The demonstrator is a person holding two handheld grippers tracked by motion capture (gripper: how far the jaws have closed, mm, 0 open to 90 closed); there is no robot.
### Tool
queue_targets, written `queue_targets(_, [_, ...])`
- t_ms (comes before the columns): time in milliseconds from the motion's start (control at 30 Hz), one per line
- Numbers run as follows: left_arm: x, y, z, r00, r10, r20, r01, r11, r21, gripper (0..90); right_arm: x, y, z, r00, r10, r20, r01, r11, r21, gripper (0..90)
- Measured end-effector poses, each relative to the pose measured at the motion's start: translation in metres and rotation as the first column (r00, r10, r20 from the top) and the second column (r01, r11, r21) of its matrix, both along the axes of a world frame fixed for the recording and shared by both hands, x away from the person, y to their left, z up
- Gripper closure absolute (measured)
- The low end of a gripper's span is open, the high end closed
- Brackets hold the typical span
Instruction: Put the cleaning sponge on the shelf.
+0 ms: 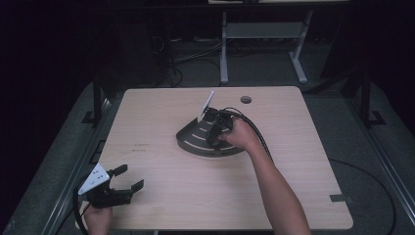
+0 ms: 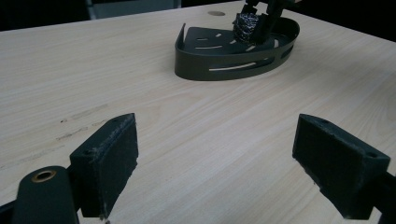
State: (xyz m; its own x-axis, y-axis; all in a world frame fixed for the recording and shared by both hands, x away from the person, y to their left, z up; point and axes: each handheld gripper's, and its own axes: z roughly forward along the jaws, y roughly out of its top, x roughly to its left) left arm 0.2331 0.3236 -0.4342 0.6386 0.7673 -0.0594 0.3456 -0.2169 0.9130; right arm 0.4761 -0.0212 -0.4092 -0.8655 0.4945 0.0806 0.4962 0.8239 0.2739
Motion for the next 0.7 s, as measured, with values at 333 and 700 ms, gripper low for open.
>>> queue_targets(333, [0.0, 0.0, 0.0, 1.0, 0.002, 0.0, -0.002, 1.0, -0.004, 13.7, 0.005, -0.004, -0.009, 0.9994, -0.034, -0.008, 0.034, 0.999, 0.002, 30.2])
queue_targets(700, [0.0, 0.0, 0.0, 1.0, 0.0, -0.002, 0.0, 1.0, -0.001, 13.7, 0.006, -0.008, -0.014, 0.9986, -0.052, -0.01, 0.052, 0.999, -0.006, 30.1])
